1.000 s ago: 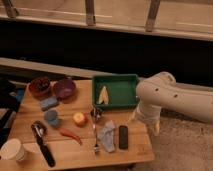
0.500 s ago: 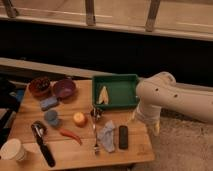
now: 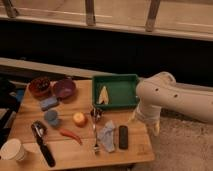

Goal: Place sponge in paper cup

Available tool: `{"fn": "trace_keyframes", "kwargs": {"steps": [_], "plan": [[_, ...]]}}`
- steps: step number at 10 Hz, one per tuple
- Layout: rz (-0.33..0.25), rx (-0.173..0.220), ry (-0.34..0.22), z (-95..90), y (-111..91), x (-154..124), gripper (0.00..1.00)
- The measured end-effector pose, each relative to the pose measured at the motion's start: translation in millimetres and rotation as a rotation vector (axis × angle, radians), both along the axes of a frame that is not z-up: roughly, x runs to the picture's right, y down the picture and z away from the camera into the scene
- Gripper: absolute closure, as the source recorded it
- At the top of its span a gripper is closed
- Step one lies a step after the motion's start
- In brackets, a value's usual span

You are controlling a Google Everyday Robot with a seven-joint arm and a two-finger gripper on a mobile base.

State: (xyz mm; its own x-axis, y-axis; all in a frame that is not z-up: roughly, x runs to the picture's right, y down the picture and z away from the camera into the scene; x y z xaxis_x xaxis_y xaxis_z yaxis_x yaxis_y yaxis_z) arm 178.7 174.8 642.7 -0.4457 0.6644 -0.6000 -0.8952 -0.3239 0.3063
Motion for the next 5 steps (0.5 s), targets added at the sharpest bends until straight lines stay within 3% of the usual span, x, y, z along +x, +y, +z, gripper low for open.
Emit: {"fn": "trace_keyframes", "kwargs": {"steps": [3, 5], "plan": [[-0.017, 0.006, 0.006, -0.6, -1, 1, 0.24], [-0.109, 0.055, 0.01, 0.3, -17, -13, 0.24]]}}
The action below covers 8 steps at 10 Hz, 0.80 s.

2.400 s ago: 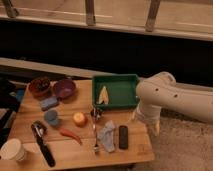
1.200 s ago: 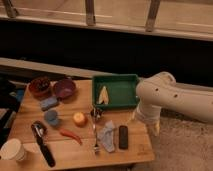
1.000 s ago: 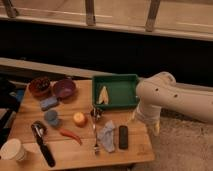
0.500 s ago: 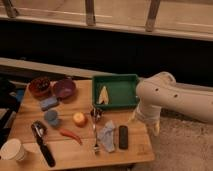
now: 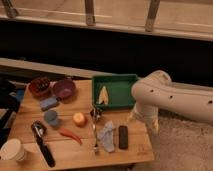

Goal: Place sponge in paper cup

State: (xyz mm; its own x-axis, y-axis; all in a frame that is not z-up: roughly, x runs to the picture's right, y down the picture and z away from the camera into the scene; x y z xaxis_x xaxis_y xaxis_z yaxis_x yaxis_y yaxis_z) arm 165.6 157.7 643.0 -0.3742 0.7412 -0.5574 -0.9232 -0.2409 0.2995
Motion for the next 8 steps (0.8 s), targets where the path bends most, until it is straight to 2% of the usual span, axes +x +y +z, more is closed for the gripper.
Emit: {"fn": "trace_keyframes", "kwargs": {"steps": [1, 3, 5, 6, 8], "plan": [[-0.035, 0.013, -0.006, 1.5, -7, -10, 0.24], [-0.126, 0.031, -0.055, 7.6, -23, -41, 0.24], [-0.212, 0.042, -0.092, 12.7, -31, -70, 0.24], [-0.269, 0.056, -0.117, 15.5, -36, -97, 0.24], [-0.346, 0.079, -0.156, 17.8, -45, -137, 0.24]]}}
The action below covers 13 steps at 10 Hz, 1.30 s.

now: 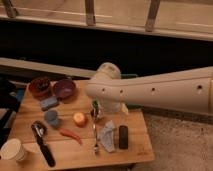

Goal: Place sponge in paper cup

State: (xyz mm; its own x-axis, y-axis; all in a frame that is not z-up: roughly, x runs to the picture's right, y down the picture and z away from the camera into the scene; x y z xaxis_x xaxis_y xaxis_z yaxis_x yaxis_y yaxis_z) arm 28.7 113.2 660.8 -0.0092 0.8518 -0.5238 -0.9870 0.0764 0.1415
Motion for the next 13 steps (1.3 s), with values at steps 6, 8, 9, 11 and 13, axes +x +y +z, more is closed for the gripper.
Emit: {"fn": "trace_keyframes", "kwargs": {"steps": [6, 8, 9, 11, 13], "plan": [[-0.431, -0.008, -0.315, -24.4, 9, -165, 0.24], [-0.547, -0.045, -0.42, -34.9, 16, -190, 0.24], [-0.598, -0.059, -0.467, -39.7, 20, -202, 0.24], [-0.623, -0.065, -0.488, -41.8, 21, -206, 0.24], [-0.625, -0.068, -0.485, -41.2, 22, -205, 0.24]]}}
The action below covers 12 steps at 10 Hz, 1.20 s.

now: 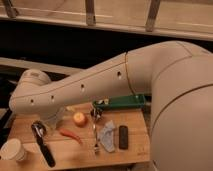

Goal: Place sponge in paper cup

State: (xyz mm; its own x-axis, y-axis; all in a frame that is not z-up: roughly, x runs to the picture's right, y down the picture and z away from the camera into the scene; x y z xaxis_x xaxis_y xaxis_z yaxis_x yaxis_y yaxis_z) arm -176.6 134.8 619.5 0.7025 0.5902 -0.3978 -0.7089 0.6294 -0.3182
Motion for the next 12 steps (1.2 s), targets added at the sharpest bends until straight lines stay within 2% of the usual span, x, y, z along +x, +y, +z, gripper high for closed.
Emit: {"fn": "trace_keyframes", "kwargs": {"steps": [2, 4, 7, 9, 12], "plan": [[-0.029, 0.019, -0.02, 5.2, -9, -4, 0.24], [-0.072, 0.031, -0.047, 18.0, -26, -20, 0.24], [-0.122, 0.032, -0.1, 61.4, -71, -63, 0.24], [-0.1, 0.041, -0.115, 95.9, -99, -64, 0.24], [-0.005, 0.074, -0.096, 124.5, -128, -37, 0.24]]}}
